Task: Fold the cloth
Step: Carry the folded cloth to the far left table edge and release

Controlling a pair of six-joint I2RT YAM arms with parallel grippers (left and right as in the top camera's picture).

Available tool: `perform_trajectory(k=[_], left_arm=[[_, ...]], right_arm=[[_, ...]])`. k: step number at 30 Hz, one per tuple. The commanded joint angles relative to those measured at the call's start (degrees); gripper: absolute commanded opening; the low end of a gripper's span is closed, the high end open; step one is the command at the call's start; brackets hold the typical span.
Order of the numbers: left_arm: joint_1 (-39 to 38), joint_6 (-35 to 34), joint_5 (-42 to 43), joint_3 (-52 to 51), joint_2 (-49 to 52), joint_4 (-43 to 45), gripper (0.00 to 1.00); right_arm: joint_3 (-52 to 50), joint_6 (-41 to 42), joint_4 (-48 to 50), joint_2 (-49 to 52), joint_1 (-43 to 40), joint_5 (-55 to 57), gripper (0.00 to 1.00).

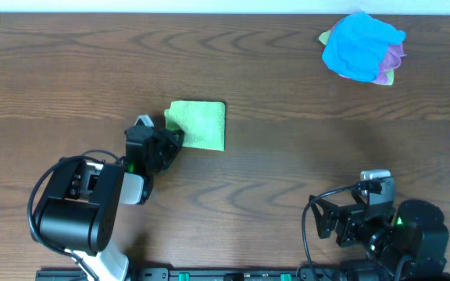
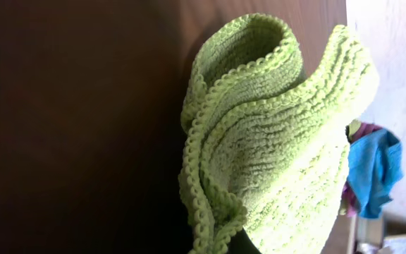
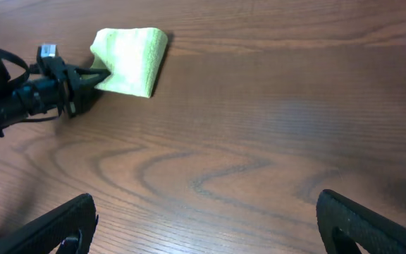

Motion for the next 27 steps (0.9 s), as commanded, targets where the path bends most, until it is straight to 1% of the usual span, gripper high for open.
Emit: perform_trajectory(k=[1, 3, 6, 8, 13, 16, 20, 24, 27], left_arm=[[0.0, 6.9, 1.9, 2.4, 1.9, -2.1, 0.06], [0.2, 7.1, 3.7, 5.2, 0.7, -4.3, 0.06], [1.1, 7.5, 4.4, 11.0, -2.4, -13.2, 0.06], [1.9, 9.0, 4.3, 15.9, -4.4, -20.5, 0.06], [5.2, 12.8, 4.0, 33.4, -5.6, -41.3, 0.06], [7.5, 15.7, 3.5, 43.4, -5.0, -49.5, 0.06], [10.9, 16.5, 3.0, 55.2, -1.6, -54.7, 0.06], [12.3, 16.5, 5.5, 63.4, 4.9, -54.9, 0.06], [12.3, 16.5, 5.8, 68.8, 10.2, -54.8, 0.06]], right_arm=[[-0.3, 0.7, 0.0, -0.3, -0.5, -0.2, 0.99], [-0.3, 0.7, 0.0, -0.3, -0.5, -0.2, 0.99], [-0.3, 0.7, 0.0, -0.3, -0.5, -0.2, 0.99], [-0.3, 0.7, 0.0, -0.3, -0.5, -0.2, 0.99], [-0.3, 0.7, 0.0, -0.3, -0.5, -0.2, 0.99], [-0.3, 0.7, 0.0, -0.3, -0.5, -0.2, 0.99], [-0.3, 0.7, 0.0, -0.3, -0.5, -0.2, 0.99], [-0.3, 0.7, 0.0, -0.3, -0.5, -0.2, 0.99], [-0.3, 0.7, 0.0, -0.3, -0.5, -0.2, 0.99]])
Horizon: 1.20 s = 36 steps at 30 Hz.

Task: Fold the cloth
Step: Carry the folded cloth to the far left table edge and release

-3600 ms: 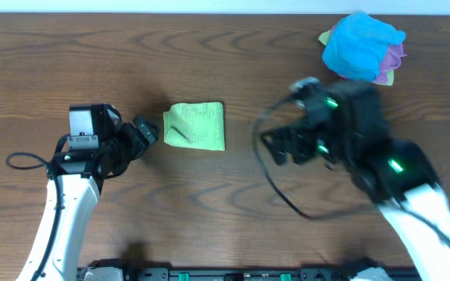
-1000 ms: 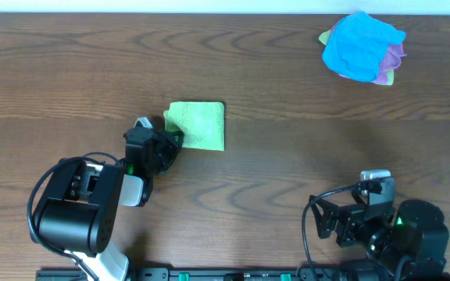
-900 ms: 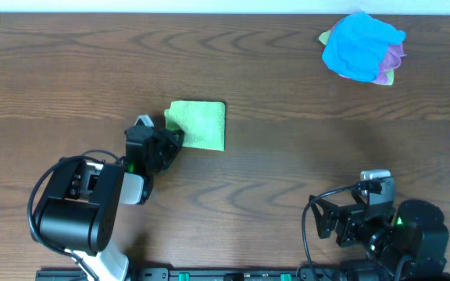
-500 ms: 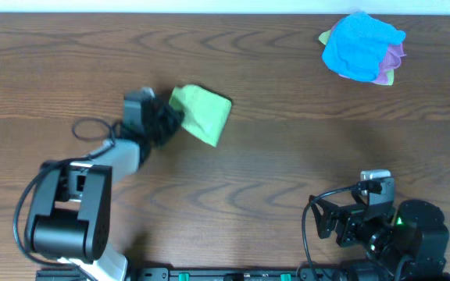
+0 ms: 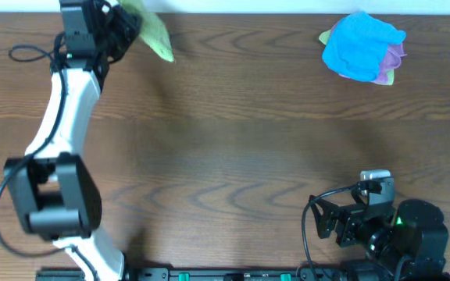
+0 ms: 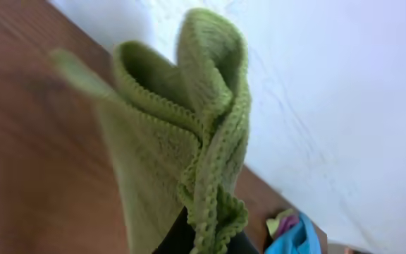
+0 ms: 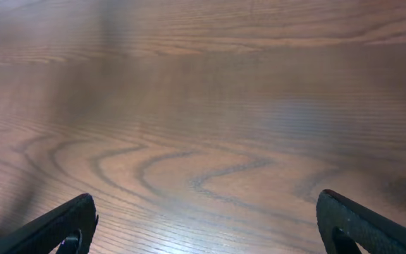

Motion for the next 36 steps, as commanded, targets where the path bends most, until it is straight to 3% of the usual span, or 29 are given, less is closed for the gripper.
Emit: perform_trajectory(k=[1, 7, 16, 36], left_arm=[[-0.1, 1.2, 1.4, 4.9, 6.2, -0.4, 0.06], [-0.1, 1.2, 1.5, 12.6, 14.3, -0.3, 0.06], [1.2, 1.3, 1.1, 13.7, 18.8, 0.3, 0.06], [4.5, 7.7, -2.7, 13.7, 19.6, -6.3, 0.06]], right_arm=[[-0.1, 0.6, 0.0, -0.3, -0.5, -0.2, 0.99], [-0.1, 0.6, 0.0, -0.3, -0.5, -0.2, 0.99], [-0.1, 0.6, 0.0, -0.3, -0.5, -0.2, 0.99], [-0.1, 0.6, 0.0, -0.3, -0.5, -0.2, 0.99]])
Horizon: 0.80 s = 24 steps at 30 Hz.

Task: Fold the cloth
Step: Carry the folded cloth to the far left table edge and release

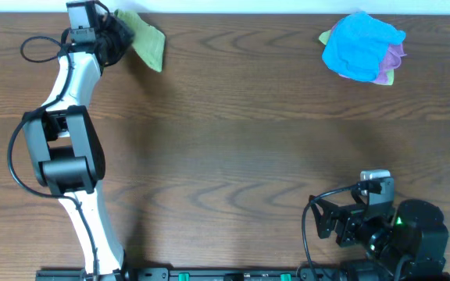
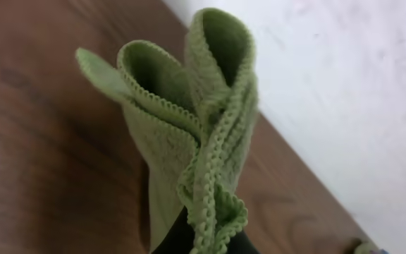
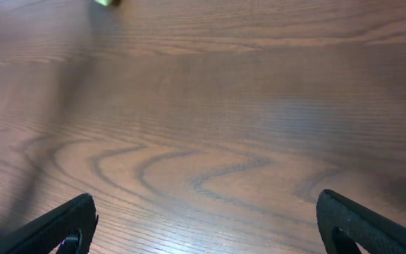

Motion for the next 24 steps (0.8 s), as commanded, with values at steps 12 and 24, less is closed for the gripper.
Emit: perform_trajectory(k=[12, 24], left_arm=[[3.3, 4.3, -4.2, 1.7, 0.7, -6.8, 0.14], [5.7, 5.8, -4.0, 1.7, 0.7, -11.9, 0.77]], right_arm=[[-0.1, 0.6, 0.0, -0.3, -0.5, -0.2, 0.99], [-0.1, 0.6, 0.0, -0.3, -0.5, -0.2, 0.99]])
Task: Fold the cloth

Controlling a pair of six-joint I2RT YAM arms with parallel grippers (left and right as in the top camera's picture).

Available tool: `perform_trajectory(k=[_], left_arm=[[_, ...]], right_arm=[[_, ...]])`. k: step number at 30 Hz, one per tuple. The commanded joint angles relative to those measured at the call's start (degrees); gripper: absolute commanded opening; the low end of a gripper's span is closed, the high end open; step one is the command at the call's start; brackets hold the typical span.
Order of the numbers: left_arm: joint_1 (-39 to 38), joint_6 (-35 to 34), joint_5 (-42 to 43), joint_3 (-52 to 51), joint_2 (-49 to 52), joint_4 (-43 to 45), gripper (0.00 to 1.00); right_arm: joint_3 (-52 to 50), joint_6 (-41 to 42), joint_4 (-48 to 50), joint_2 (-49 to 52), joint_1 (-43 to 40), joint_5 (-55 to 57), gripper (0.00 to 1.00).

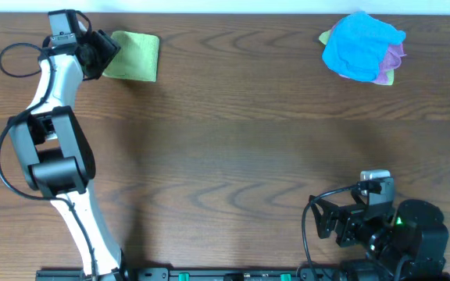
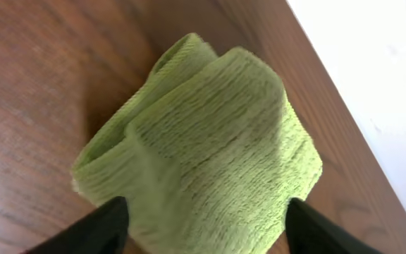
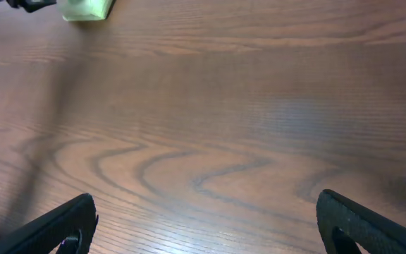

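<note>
The folded green cloth (image 1: 132,55) lies flat on the table at the far left back corner, near the table's rear edge. In the left wrist view the green cloth (image 2: 203,144) sits bundled in layers just ahead of the fingers. My left gripper (image 1: 100,53) is at the cloth's left side, open, its two fingertips (image 2: 104,226) spread either side of the cloth's near end. My right gripper (image 3: 203,226) rests open over bare wood at the front right, far from the cloth (image 3: 88,8).
A pile of cloths, blue on top (image 1: 362,45) with pink and yellow-green under it, sits at the back right. The table's rear edge (image 1: 225,13) runs just behind the green cloth. The left arm (image 1: 53,94) stretches along the table's left side.
The left gripper was shut on the green cloth, holding it up at the back left. Now it is open and the cloth lies flat on the table.
The left gripper held the folded green cloth's left end at the table's middle left. Then it held the cloth lifted at the far back left corner, and kept it there. Now the cloth lies released there. The right arm never moved.
</note>
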Motion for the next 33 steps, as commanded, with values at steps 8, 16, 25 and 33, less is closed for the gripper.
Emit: perform_trajectory(k=[8, 16, 25, 33], left_arm=[[1.5, 5.7, 4.4, 1.7, -1.0, -3.3, 0.95], [-0.8, 13.7, 4.4, 1.7, -9.3, -6.2, 0.95], [-3.5, 15.3, 4.4, 1.7, -22.4, -8.2, 0.95], [-3.3, 14.8, 4.4, 1.7, -32.7, -8.7, 0.95]], right_arm=[[-0.1, 0.6, 0.0, -0.3, -0.5, -0.2, 0.99], [-0.1, 0.6, 0.0, -0.3, -0.5, -0.2, 0.99], [-0.1, 0.6, 0.0, -0.3, -0.5, -0.2, 0.99], [-0.1, 0.6, 0.0, -0.3, -0.5, -0.2, 0.99]])
